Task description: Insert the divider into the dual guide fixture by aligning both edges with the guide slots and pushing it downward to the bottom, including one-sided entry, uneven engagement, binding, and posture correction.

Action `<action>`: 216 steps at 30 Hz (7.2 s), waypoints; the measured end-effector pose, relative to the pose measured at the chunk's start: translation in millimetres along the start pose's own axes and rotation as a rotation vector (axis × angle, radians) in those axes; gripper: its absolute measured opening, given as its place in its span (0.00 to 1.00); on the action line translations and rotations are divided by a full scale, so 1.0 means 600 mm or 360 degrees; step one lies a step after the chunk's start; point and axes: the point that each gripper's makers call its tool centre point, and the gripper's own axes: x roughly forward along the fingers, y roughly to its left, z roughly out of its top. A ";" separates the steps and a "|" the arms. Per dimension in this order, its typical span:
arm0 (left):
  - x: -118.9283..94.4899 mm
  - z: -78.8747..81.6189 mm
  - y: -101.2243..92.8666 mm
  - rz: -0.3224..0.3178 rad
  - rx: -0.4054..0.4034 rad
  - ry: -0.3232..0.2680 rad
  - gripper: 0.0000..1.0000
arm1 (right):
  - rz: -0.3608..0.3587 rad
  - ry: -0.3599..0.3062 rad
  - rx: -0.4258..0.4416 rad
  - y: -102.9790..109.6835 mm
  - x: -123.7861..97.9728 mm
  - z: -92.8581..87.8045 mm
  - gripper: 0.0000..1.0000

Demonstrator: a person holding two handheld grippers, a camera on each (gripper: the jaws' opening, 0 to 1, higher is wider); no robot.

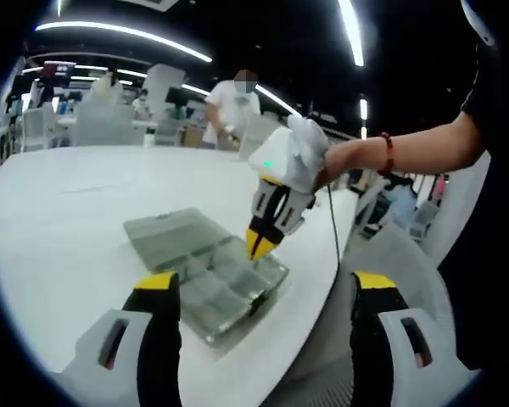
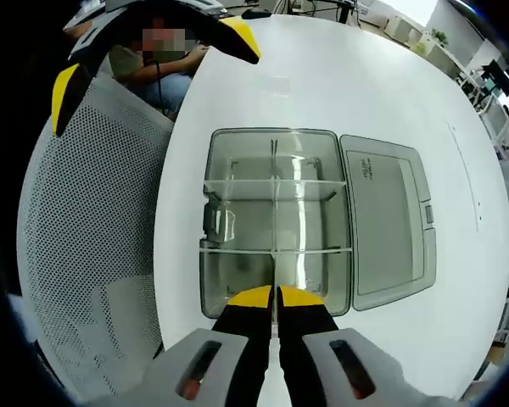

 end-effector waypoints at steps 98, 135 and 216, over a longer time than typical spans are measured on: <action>0.036 0.007 -0.087 -0.0087 0.0136 0.0164 0.82 | -0.0814 -0.0618 0.1510 -0.011 -0.023 -0.152 0.36; 0.040 -0.004 -0.073 -0.0080 0.0068 0.0175 0.81 | -0.0828 -0.0552 0.1756 -0.007 0.022 -0.156 0.31; 0.051 0.058 -0.026 -0.0026 -0.0339 -0.0078 0.69 | -0.0987 -0.1100 0.1370 -0.015 -0.145 0.000 0.27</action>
